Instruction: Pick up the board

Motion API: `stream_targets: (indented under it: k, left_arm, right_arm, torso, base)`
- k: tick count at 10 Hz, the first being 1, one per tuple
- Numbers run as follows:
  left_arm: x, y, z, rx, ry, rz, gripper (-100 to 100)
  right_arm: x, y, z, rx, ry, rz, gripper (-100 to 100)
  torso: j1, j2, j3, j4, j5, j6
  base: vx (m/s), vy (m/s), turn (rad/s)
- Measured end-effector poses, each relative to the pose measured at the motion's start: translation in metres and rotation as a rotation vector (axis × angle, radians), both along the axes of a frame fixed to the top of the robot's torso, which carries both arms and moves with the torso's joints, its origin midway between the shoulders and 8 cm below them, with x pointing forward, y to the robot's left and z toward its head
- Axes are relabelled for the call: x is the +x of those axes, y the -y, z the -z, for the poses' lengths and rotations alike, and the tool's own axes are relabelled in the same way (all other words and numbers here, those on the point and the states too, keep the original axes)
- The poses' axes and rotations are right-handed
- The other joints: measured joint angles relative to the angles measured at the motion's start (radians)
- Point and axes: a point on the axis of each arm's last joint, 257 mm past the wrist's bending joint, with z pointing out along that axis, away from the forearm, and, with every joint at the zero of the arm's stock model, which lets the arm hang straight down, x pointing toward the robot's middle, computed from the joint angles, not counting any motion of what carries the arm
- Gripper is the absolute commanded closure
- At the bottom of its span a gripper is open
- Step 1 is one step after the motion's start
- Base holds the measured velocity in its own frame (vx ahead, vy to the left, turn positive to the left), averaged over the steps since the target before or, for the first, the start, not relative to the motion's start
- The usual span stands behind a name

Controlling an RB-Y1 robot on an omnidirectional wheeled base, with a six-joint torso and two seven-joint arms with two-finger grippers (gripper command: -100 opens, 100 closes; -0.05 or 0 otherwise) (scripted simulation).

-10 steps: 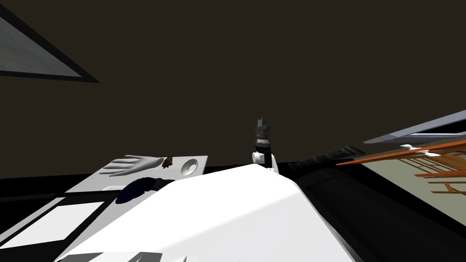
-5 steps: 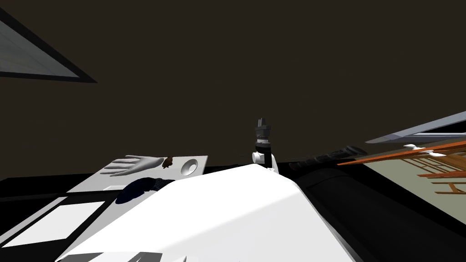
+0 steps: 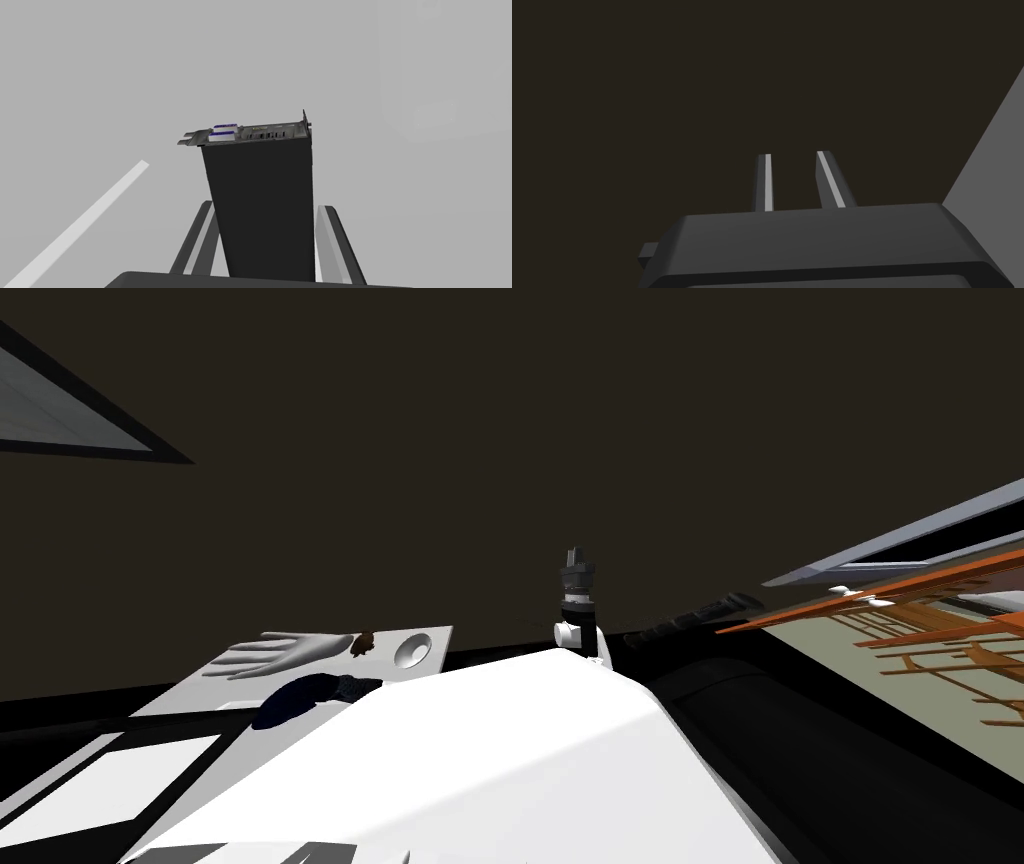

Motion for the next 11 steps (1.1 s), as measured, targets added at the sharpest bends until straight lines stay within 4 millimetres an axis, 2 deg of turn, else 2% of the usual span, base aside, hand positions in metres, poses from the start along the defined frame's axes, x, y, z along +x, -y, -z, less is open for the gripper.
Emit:
stream_targets:
  k: [11]
  left_arm:
    - [0.031,-0.008,-0.013,-0.003,-0.004,-0.092,100]
  right_arm:
    - [0.000,0.000,0.000,0.000,0.000,0.000,0]
  torso:
    - [0.000,-0.002,-0.001,-0.001,0.000,0.000]
  base:
    - [-0.074,-0.014,-0.080]
